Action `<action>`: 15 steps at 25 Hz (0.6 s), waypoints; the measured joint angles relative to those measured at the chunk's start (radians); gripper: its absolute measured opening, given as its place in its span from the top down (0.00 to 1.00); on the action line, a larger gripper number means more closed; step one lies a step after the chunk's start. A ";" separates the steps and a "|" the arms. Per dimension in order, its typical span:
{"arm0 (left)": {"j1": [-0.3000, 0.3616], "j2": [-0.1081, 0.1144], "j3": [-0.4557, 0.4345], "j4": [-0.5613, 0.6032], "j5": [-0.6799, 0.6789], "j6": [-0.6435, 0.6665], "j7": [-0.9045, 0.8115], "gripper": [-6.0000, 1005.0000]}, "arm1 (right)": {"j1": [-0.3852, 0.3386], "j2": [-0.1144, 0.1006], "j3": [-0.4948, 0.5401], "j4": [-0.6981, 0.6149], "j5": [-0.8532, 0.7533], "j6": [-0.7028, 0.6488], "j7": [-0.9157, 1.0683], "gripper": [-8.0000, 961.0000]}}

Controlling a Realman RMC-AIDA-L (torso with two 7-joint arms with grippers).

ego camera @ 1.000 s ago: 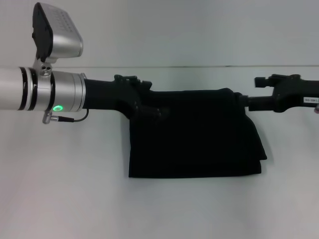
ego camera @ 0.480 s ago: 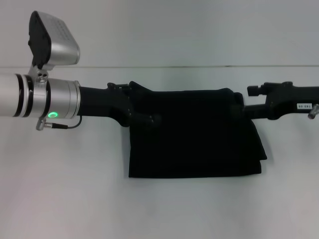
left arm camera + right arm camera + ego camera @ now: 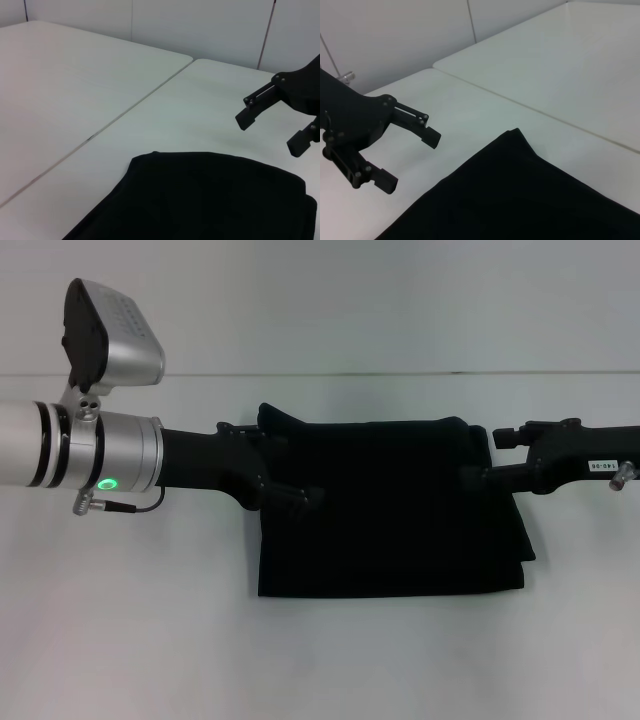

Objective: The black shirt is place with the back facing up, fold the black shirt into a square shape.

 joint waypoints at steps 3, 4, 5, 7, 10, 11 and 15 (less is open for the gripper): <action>0.001 -0.001 0.000 0.000 0.000 -0.004 -0.005 0.07 | 0.000 0.000 0.000 0.002 -0.006 0.000 0.002 0.04; 0.002 -0.002 0.000 0.000 0.001 -0.005 -0.009 0.07 | 0.000 0.001 0.002 0.004 -0.007 0.004 0.005 0.04; 0.002 -0.002 0.000 0.000 0.001 -0.005 -0.013 0.07 | -0.001 0.001 0.005 0.006 -0.008 0.010 0.008 0.04; 0.003 -0.002 -0.002 0.000 0.001 -0.006 -0.015 0.07 | -0.004 0.001 0.006 0.009 -0.009 0.016 0.012 0.04; 0.004 -0.002 -0.006 0.000 0.001 -0.006 -0.020 0.07 | -0.007 0.001 0.006 0.010 -0.009 0.017 0.012 0.04; 0.005 -0.002 -0.007 0.000 0.001 -0.007 -0.023 0.07 | -0.009 0.001 0.007 0.010 -0.009 0.017 0.012 0.04; 0.006 -0.002 -0.009 0.001 0.001 -0.007 -0.026 0.07 | -0.015 0.001 0.009 0.013 -0.006 0.021 0.012 0.04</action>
